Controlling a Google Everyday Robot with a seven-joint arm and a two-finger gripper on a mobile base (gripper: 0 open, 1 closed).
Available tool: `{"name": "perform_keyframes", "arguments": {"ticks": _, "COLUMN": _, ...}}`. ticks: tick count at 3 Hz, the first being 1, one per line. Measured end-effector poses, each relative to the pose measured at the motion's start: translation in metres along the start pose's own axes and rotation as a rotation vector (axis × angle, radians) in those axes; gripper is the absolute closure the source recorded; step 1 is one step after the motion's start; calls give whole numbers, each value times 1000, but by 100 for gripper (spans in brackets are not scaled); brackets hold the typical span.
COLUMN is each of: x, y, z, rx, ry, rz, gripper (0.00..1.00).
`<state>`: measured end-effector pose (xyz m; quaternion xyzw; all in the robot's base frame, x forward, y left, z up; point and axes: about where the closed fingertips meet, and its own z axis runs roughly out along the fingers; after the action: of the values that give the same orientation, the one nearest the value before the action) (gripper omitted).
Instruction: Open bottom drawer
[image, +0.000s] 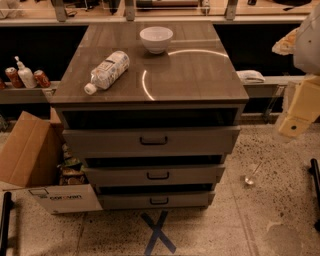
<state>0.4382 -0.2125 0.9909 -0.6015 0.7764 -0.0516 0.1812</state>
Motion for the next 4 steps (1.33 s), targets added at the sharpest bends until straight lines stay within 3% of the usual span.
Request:
{"name": "perform_keyframes", "arguments": {"ticks": 1, "x": 0, "y": 0, "z": 0, "rx": 0, "ry": 0, "rz": 0, "gripper": 0}}
{"name": "perform_keyframes", "arguments": {"ticks": 2, "x": 19, "y": 12, "z": 33, "rx": -37, "ry": -43, "rz": 40, "gripper": 0}}
{"name": "perform_keyframes", "arguments": {"ticks": 3, "x": 54, "y": 52, "z": 102, "rx": -142, "ry": -89, "rz": 127, "gripper": 0}}
{"name": "perform_keyframes", "arguments": {"ticks": 4, "x": 54, "y": 52, "z": 102, "rx": -143, "ry": -88, "rz": 128, "gripper": 0}}
